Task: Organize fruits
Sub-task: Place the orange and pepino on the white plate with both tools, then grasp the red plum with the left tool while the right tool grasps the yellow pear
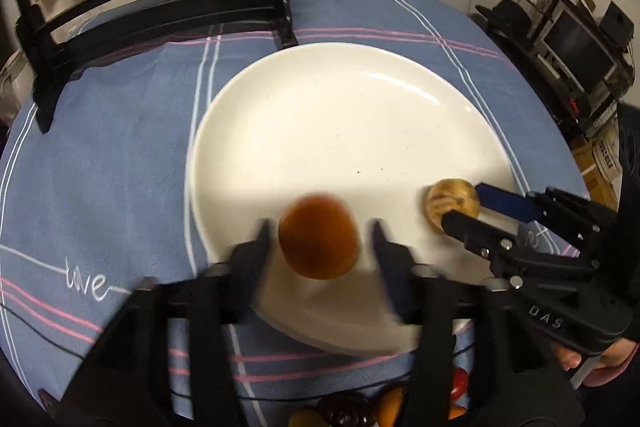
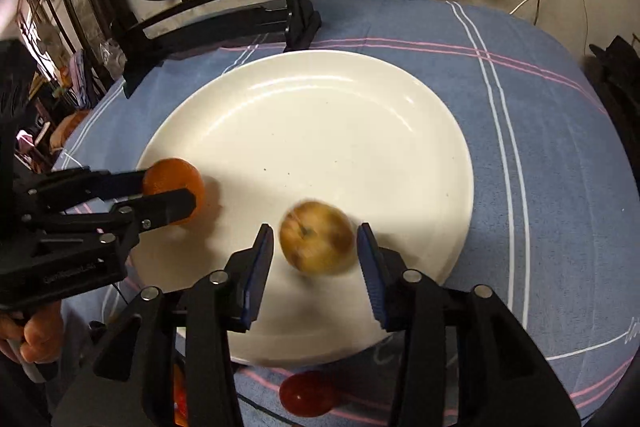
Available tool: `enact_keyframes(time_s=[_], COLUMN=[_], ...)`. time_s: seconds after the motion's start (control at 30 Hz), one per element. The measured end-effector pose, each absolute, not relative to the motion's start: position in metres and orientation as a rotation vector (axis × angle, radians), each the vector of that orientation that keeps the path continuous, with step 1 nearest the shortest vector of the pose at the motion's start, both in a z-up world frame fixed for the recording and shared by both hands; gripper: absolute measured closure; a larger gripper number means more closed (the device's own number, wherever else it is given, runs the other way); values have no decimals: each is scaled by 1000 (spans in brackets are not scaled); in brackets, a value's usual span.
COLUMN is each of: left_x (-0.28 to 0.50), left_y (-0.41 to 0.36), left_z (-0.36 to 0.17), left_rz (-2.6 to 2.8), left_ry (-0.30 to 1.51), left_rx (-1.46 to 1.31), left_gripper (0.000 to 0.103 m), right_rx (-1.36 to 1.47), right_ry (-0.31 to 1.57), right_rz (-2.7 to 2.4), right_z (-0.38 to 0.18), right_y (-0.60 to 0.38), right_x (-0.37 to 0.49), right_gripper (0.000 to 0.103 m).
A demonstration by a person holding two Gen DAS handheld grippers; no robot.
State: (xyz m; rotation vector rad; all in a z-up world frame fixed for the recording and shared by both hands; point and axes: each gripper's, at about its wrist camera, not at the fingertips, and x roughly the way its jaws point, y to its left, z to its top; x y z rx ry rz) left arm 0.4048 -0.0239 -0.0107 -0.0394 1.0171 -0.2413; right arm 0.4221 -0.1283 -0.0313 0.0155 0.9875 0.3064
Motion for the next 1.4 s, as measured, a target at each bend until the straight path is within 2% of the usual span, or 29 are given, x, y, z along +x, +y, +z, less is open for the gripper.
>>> enact_keyframes(time_s=[0.03,0.13,0.2,0.33,0.57,0.87,1.03,1.27,1.3,1.4], left_x=[398,368,343,289,222,186,178,178,180,186], left_y=[-20,-10,-1,12,49,67,68,51,46,36], left_z=[-4,20,33,41,15,-9,-10,-15,-18,-26], left_rz=[-234,-233,-228,-231,-206,-172,-170,-241,-248,-275], left_ry=[986,914,879,826,831,835,817,818,820,849], left_rx=[-45,-47,-58,-21,-87,-84,-62,-11,4,30], left_gripper=[23,15,14,8,8,8,8,9,11,28], right_rx=[14,-11,-25,-28,-123,-219,-281,-113,-81,29], right_ry=[975,902,847,796,857,943,953,911,879,815], right_rz=[305,320,344,525,706,667,627,655,643,606], right_z=[-26,-2,15,29,-4,-34,-47,-28,-21,-9], right_y=[-130,-131,-130,-118,-83,-54,-47,-74,-81,-104], right_x=[414,379,346,273,174,167,167,179,183,197], right_gripper=[59,53,52,44,44,45,64,66,66,66])
